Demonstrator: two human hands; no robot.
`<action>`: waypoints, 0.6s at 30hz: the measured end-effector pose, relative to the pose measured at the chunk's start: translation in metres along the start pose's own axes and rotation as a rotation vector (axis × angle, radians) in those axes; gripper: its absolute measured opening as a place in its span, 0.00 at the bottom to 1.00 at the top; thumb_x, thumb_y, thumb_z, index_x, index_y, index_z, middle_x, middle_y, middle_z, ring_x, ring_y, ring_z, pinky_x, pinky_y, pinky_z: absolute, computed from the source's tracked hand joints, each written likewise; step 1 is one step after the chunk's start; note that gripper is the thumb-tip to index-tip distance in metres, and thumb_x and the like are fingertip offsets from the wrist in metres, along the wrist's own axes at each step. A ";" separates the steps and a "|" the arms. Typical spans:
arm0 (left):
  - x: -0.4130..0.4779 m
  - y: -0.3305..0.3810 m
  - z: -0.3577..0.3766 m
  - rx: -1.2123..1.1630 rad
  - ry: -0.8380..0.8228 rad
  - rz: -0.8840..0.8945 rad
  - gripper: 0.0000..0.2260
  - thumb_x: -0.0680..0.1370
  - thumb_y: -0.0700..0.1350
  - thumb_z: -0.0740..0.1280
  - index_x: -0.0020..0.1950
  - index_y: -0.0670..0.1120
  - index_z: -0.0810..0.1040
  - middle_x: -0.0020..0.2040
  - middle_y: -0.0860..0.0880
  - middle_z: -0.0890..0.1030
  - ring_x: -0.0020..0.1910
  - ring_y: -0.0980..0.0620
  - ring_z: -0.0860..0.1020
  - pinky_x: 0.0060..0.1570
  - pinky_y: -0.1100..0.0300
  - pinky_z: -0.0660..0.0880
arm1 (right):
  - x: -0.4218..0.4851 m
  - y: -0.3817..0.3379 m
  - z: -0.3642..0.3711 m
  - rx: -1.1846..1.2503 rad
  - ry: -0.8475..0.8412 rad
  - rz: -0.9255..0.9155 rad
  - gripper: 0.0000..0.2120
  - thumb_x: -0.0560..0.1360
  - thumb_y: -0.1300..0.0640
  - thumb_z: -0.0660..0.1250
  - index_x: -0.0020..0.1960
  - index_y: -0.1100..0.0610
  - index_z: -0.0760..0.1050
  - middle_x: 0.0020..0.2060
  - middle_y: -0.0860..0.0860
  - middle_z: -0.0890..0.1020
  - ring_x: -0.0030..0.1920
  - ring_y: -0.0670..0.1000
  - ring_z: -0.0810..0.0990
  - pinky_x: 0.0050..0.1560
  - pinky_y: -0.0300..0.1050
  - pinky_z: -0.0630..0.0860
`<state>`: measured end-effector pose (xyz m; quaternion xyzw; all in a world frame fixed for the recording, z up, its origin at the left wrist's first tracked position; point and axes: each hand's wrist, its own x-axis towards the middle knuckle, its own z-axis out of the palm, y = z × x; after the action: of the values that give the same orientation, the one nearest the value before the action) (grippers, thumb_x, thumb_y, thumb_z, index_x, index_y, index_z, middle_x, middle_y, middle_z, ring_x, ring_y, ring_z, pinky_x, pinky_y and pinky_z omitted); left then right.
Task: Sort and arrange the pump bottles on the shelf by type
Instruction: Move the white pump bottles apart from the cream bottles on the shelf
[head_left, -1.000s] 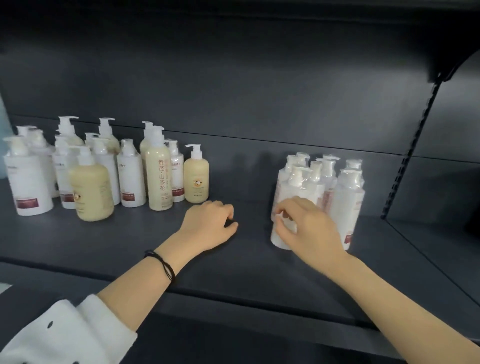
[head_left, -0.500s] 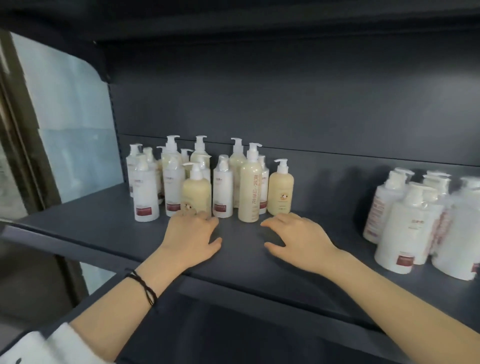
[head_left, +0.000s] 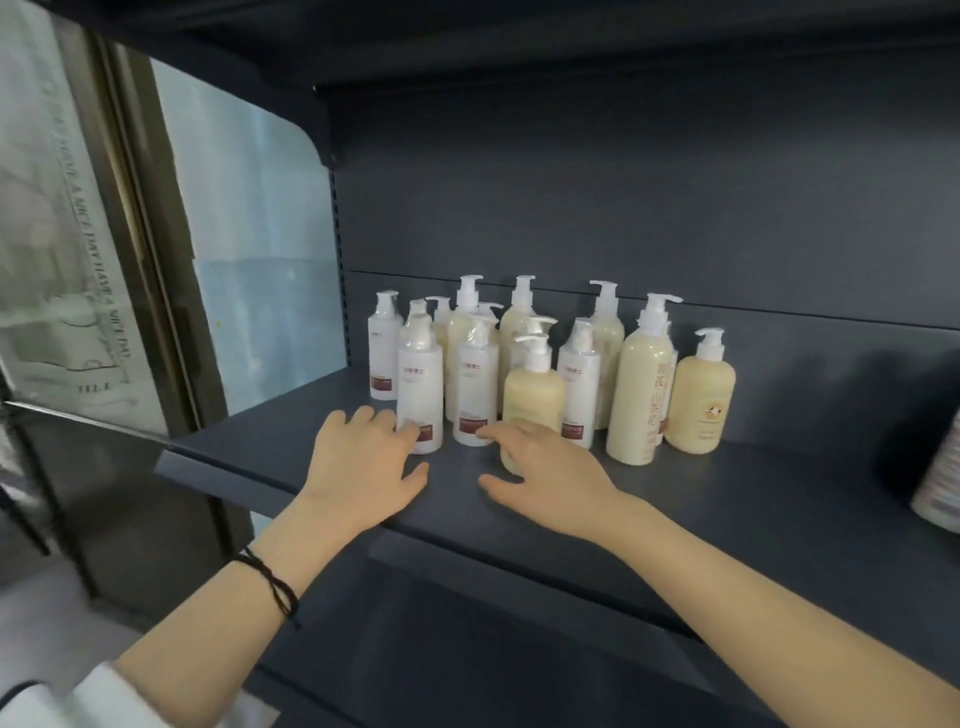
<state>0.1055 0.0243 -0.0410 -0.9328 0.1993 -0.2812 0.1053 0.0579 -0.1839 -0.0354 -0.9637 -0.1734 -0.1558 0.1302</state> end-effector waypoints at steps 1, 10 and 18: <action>0.002 -0.007 0.003 -0.024 0.026 -0.030 0.21 0.77 0.61 0.55 0.63 0.52 0.74 0.55 0.51 0.78 0.53 0.49 0.75 0.47 0.55 0.67 | 0.009 -0.006 0.003 0.063 0.013 0.009 0.27 0.77 0.45 0.62 0.74 0.48 0.61 0.69 0.46 0.70 0.65 0.48 0.70 0.56 0.43 0.72; 0.055 -0.036 0.032 -1.128 0.066 -0.420 0.31 0.71 0.57 0.71 0.70 0.53 0.63 0.63 0.52 0.71 0.58 0.53 0.72 0.55 0.54 0.72 | 0.086 -0.028 0.028 0.321 0.313 0.068 0.28 0.76 0.52 0.66 0.73 0.54 0.62 0.68 0.49 0.66 0.64 0.45 0.68 0.58 0.33 0.63; 0.111 -0.051 0.052 -1.352 -0.065 -0.255 0.27 0.70 0.54 0.74 0.64 0.56 0.65 0.53 0.57 0.74 0.49 0.61 0.75 0.43 0.64 0.73 | 0.170 -0.017 -0.013 -0.044 0.474 0.109 0.21 0.74 0.60 0.65 0.66 0.59 0.70 0.63 0.56 0.70 0.61 0.57 0.71 0.56 0.47 0.72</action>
<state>0.2356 0.0262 -0.0145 -0.8178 0.2164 -0.0775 -0.5277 0.2001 -0.1223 0.0386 -0.9108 -0.0823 -0.3740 0.1543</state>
